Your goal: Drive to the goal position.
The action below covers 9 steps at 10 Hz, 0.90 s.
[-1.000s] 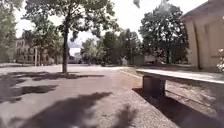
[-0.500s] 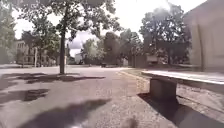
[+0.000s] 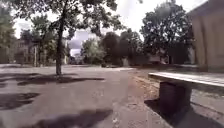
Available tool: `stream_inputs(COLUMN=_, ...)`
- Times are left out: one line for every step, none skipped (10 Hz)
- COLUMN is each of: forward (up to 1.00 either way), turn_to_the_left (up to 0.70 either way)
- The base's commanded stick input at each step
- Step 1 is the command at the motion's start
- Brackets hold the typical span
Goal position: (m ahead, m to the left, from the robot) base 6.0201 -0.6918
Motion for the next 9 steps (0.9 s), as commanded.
stream_inputs(forward=0.85, turn_to_the_left=0.0)
stream_inputs(forward=0.85, turn_to_the_left=0.0)
stream_inputs(forward=0.85, turn_to_the_left=0.0)
stream_inputs(forward=0.85, turn_to_the_left=0.0)
stream_inputs(forward=0.85, turn_to_the_left=0.0)
stream_inputs(forward=0.85, turn_to_the_left=0.0)
stream_inputs(forward=0.85, turn_to_the_left=0.0)
stream_inputs(forward=0.85, turn_to_the_left=0.0)
stream_inputs(forward=0.85, turn_to_the_left=0.1)
